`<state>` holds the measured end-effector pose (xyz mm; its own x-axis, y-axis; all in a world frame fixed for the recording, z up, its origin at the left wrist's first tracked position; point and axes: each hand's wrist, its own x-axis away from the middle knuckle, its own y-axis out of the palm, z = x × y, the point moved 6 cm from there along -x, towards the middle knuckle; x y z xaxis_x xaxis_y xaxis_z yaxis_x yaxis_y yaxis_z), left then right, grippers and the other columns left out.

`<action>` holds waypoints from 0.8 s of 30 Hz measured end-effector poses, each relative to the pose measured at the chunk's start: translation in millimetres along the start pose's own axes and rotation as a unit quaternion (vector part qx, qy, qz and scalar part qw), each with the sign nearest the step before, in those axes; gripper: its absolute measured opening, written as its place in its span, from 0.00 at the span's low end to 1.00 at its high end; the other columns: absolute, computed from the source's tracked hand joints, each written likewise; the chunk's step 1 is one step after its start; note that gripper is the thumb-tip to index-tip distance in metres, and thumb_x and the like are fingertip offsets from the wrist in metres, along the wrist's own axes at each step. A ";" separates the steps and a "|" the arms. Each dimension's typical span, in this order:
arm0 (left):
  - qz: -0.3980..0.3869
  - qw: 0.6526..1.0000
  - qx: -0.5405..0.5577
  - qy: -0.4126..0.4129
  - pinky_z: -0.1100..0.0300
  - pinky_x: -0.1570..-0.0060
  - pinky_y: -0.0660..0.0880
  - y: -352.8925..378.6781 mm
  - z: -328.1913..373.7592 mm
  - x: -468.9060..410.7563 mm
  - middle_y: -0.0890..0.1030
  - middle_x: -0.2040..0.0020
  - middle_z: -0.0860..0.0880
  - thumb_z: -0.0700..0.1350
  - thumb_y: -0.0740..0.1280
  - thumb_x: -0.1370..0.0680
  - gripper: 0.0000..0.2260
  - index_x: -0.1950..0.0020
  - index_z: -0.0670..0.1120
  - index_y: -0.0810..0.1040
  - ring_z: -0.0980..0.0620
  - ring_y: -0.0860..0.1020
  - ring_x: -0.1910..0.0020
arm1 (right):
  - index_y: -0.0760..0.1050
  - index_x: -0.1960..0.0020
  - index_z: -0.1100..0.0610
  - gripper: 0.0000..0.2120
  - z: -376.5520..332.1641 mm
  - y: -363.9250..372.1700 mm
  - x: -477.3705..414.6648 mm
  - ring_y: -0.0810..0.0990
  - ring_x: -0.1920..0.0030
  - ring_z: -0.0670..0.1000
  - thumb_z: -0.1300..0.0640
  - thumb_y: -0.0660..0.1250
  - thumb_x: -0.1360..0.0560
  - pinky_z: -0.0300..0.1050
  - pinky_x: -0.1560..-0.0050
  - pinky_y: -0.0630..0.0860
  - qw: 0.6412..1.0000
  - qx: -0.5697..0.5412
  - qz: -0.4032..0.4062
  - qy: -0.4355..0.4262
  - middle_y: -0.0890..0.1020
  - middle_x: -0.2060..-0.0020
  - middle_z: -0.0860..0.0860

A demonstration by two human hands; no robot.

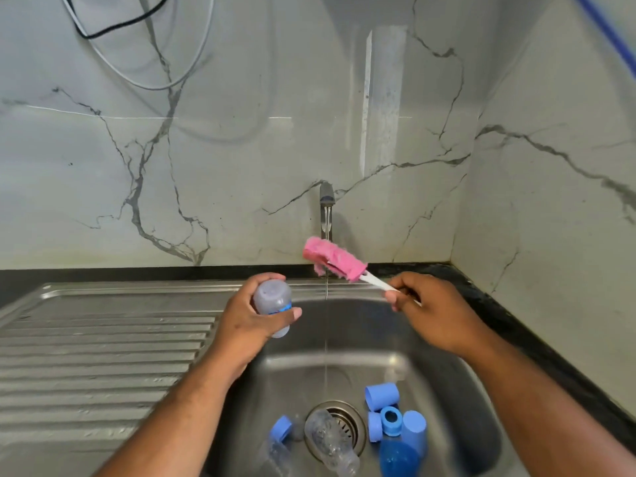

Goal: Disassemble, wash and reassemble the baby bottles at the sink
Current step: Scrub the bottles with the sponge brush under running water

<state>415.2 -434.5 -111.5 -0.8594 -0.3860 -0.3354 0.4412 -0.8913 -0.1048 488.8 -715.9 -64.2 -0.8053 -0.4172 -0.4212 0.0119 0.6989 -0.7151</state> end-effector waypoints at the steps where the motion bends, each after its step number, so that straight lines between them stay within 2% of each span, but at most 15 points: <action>1: -0.010 1.000 -0.008 0.004 0.64 0.57 0.79 2.9 -2.2 -0.4 0.84 0.51 0.54 0.36 0.82 0.33 0.24 0.42 0.53 0.81 0.58 0.81 0.56 | 0.78 0.47 0.37 0.09 -6.1 2.4 0.6 0.77 0.63 0.45 0.52 0.68 0.19 0.41 0.60 0.72 1.000 -0.010 -0.010 -0.022 0.80 0.63 0.43; 3: -0.024 1.000 -0.016 0.008 0.63 0.55 0.80 6.3 -7.3 -0.2 0.84 0.50 0.52 0.35 0.81 0.32 0.25 0.40 0.53 0.79 0.56 0.82 0.54 | 0.69 0.32 0.27 0.22 -15.9 10.8 3.5 0.77 0.60 0.45 0.50 0.66 0.19 0.42 0.56 0.75 0.997 0.012 -0.047 -0.066 0.79 0.60 0.43; 6: -0.039 0.997 -0.065 0.024 0.60 0.48 0.79 10.5 -11.2 0.5 0.85 0.48 0.52 0.39 0.81 0.34 0.27 0.39 0.54 0.78 0.53 0.83 0.51 | 0.58 0.31 0.18 0.29 -23.9 29.8 7.5 0.78 0.55 0.44 0.50 0.64 0.17 0.49 0.48 0.78 0.986 0.079 -0.097 -0.113 0.81 0.53 0.43; 8: -0.053 0.994 -0.096 0.024 0.60 0.48 0.78 13.9 -12.2 0.8 0.84 0.48 0.51 0.40 0.80 0.33 0.26 0.39 0.54 0.77 0.52 0.83 0.49 | 0.58 0.31 0.19 0.29 -24.6 35.8 7.7 0.77 0.53 0.42 0.50 0.64 0.17 0.50 0.48 0.77 0.983 0.095 -0.110 -0.115 0.80 0.52 0.41; 10: -0.068 0.990 -0.122 0.027 0.56 0.47 0.78 17.4 -13.2 1.8 0.84 0.48 0.51 0.40 0.79 0.33 0.25 0.39 0.54 0.77 0.51 0.82 0.48 | 0.62 0.28 0.25 0.27 -26.6 38.2 9.3 0.76 0.54 0.38 0.49 0.65 0.19 0.44 0.52 0.75 0.982 0.097 -0.113 -0.112 0.79 0.54 0.37; 12: -0.078 0.985 -0.147 0.036 0.52 0.45 0.79 22.2 -10.5 4.4 0.84 0.49 0.52 0.42 0.77 0.34 0.25 0.38 0.54 0.77 0.52 0.82 0.49 | 0.64 0.29 0.32 0.24 -33.0 42.3 13.2 0.77 0.55 0.38 0.45 0.67 0.22 0.44 0.53 0.75 0.984 0.086 -0.110 -0.111 0.78 0.55 0.37; 14: -0.091 0.983 -0.153 0.049 0.51 0.44 0.80 29.6 -7.1 7.7 0.84 0.48 0.53 0.42 0.75 0.35 0.28 0.36 0.55 0.76 0.54 0.82 0.48 | 0.60 0.29 0.33 0.27 -43.7 47.3 17.4 0.79 0.49 0.40 0.39 0.68 0.23 0.48 0.46 0.78 0.987 0.055 -0.107 -0.109 0.80 0.46 0.37; 16: -0.117 0.979 -0.154 0.059 0.51 0.43 0.80 40.4 -3.4 13.1 0.84 0.46 0.54 0.43 0.74 0.36 0.30 0.34 0.56 0.75 0.55 0.82 0.47 | 0.52 0.24 0.30 0.33 -51.3 52.6 19.2 0.79 0.41 0.42 0.37 0.67 0.23 0.46 0.41 0.77 0.985 0.046 -0.104 -0.127 0.78 0.36 0.38; 17: -0.128 0.978 -0.155 0.062 0.53 0.43 0.80 45.2 -1.6 15.8 0.83 0.45 0.54 0.43 0.74 0.36 0.32 0.33 0.56 0.74 0.56 0.82 0.46 | 0.49 0.23 0.28 0.34 -53.6 54.7 19.3 0.78 0.40 0.41 0.38 0.66 0.22 0.44 0.40 0.77 0.983 0.054 -0.104 -0.141 0.78 0.35 0.39; 19: -0.134 0.977 -0.153 0.068 0.54 0.43 0.80 49.5 -0.3 17.5 0.83 0.44 0.54 0.42 0.75 0.36 0.34 0.31 0.56 0.72 0.56 0.82 0.45 | 0.52 0.23 0.26 0.31 -55.5 56.2 18.4 0.77 0.44 0.38 0.40 0.65 0.20 0.36 0.43 0.75 0.981 0.056 -0.103 -0.155 0.79 0.39 0.39; 21: -0.116 0.980 -0.146 0.062 0.54 0.43 0.80 45.4 -1.4 16.5 0.82 0.44 0.54 0.43 0.75 0.37 0.33 0.33 0.55 0.72 0.55 0.82 0.46 | 0.63 0.25 0.30 0.26 -53.4 53.8 17.7 0.76 0.55 0.34 0.46 0.66 0.19 0.27 0.54 0.70 0.982 0.037 -0.102 -0.155 0.80 0.52 0.33; 23: -0.100 0.983 -0.144 0.054 0.55 0.46 0.80 39.8 -3.0 14.4 0.82 0.45 0.52 0.44 0.75 0.38 0.32 0.35 0.55 0.73 0.53 0.82 0.47 | 0.70 0.28 0.33 0.23 -47.3 50.4 16.6 0.75 0.62 0.36 0.50 0.68 0.19 0.28 0.60 0.68 0.983 0.035 -0.102 -0.145 0.77 0.62 0.28; 24: -0.102 0.983 -0.148 0.048 0.54 0.46 0.80 39.5 -4.0 14.0 0.82 0.46 0.52 0.45 0.75 0.38 0.30 0.37 0.55 0.74 0.52 0.82 0.48 | 0.71 0.28 0.33 0.23 -44.6 49.4 15.6 0.75 0.64 0.36 0.51 0.68 0.20 0.29 0.62 0.68 0.984 0.043 -0.097 -0.140 0.77 0.64 0.27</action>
<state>421.6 -474.1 -124.1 -0.9155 -0.1695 -0.3648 0.3303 -0.8343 -0.4415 450.5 -662.0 -81.2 -0.6020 -0.6900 -0.4019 -0.0659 0.5446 -0.8361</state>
